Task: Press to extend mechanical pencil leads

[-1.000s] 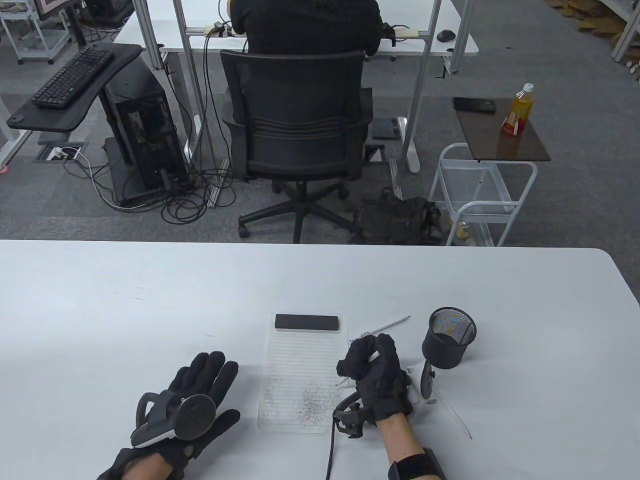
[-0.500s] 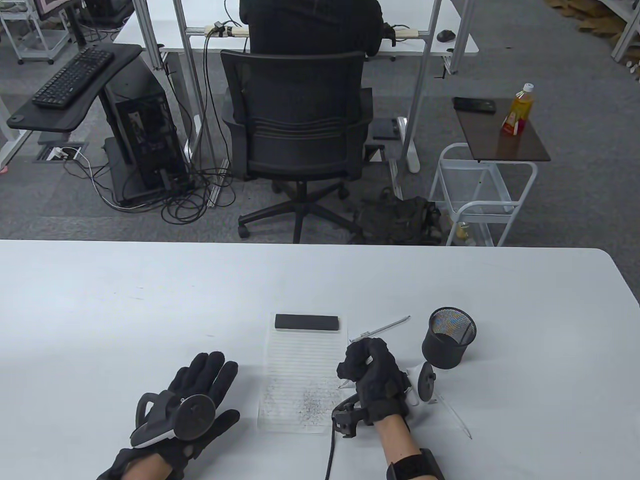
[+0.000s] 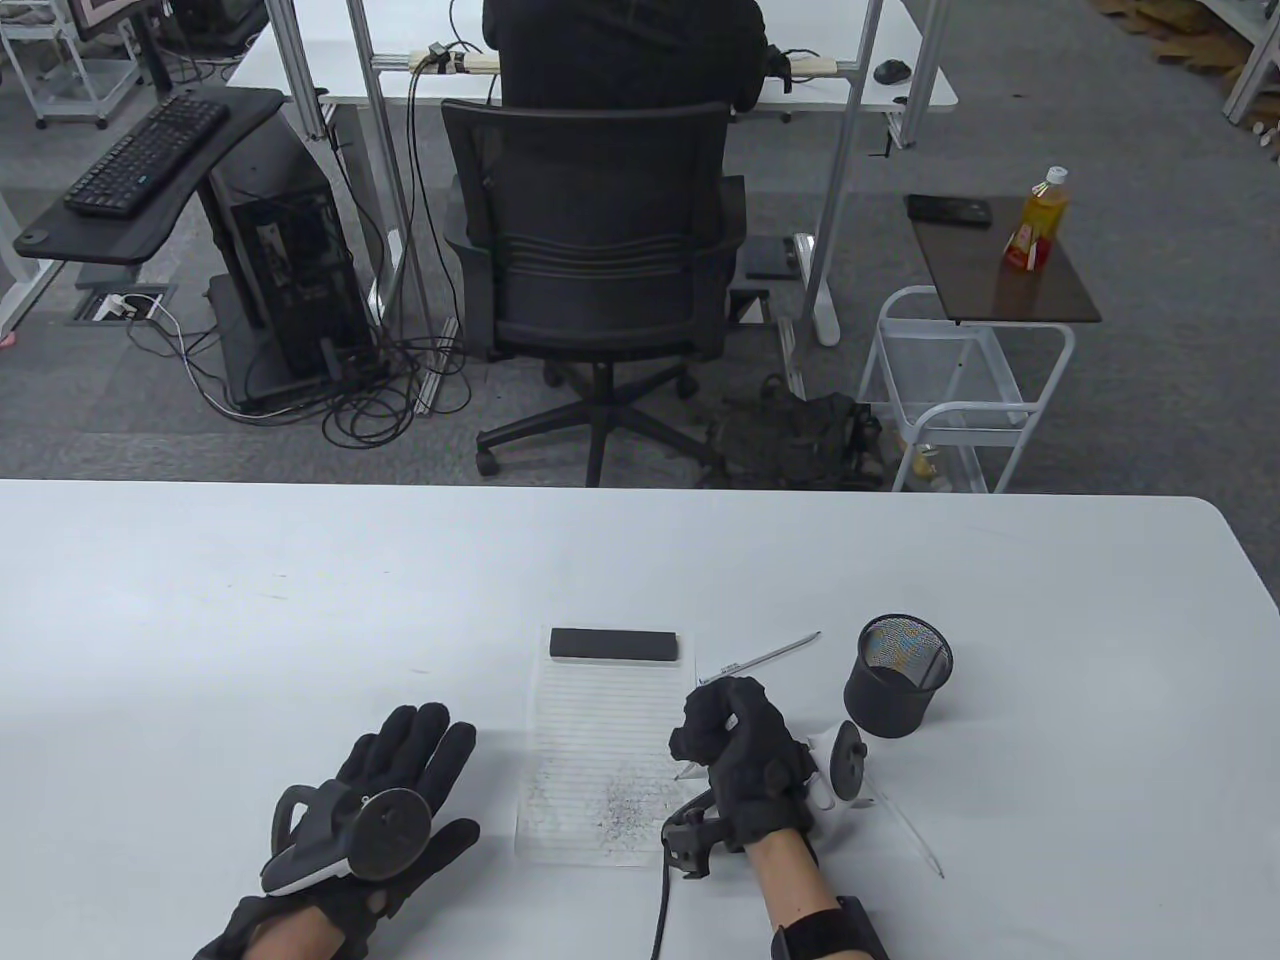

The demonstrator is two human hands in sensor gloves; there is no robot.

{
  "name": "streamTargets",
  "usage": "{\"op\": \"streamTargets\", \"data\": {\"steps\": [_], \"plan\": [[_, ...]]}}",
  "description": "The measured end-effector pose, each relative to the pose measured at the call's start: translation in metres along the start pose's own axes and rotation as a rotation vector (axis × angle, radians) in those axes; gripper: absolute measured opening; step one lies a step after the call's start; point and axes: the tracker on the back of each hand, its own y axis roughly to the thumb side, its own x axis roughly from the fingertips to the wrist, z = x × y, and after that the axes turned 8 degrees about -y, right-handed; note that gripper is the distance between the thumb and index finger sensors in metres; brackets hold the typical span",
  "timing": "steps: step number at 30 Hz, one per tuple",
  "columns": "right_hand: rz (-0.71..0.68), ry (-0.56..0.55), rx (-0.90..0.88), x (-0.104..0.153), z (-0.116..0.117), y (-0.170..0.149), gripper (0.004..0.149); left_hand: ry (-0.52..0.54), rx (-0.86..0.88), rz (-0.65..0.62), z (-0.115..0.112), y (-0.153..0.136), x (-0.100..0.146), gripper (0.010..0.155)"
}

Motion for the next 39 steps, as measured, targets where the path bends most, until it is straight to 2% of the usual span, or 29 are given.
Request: {"op": "streamTargets", "data": {"steps": [21,25,27,29,30,32,34,37,39], "plan": [[0.012,0.013,0.009,-0.001,0.002,-0.003,0.054,-0.004,-0.003,-0.002,-0.001,0.001,0.0,0.087],[-0.002,0.103,-0.003,-0.002,0.014,0.013,0.062,0.005,-0.003,0.001,0.001,0.0,0.0,0.087],[0.011,0.229,0.073,-0.002,0.029,0.031,0.069,0.011,0.001,0.004,0.002,-0.001,0.001,0.087],[0.055,0.317,0.117,0.0,0.041,0.044,0.069,0.004,-0.004,0.006,0.001,-0.001,0.0,0.087],[0.075,0.339,0.152,0.002,0.043,0.048,0.063,0.002,-0.008,0.006,0.001,-0.001,0.0,0.087],[0.119,0.332,0.37,0.007,0.049,0.062,0.057,0.003,-0.009,0.004,0.001,0.0,0.001,0.087],[0.101,0.371,0.659,0.011,0.05,0.073,0.054,0.009,-0.012,0.0,0.003,0.001,0.001,0.087],[0.149,0.413,0.923,0.018,0.05,0.084,0.053,0.01,-0.022,-0.001,0.003,0.002,0.0,0.088],[0.202,0.434,1.034,0.021,0.046,0.086,0.053,0.008,-0.019,0.0,0.003,0.002,0.001,0.087]]}}
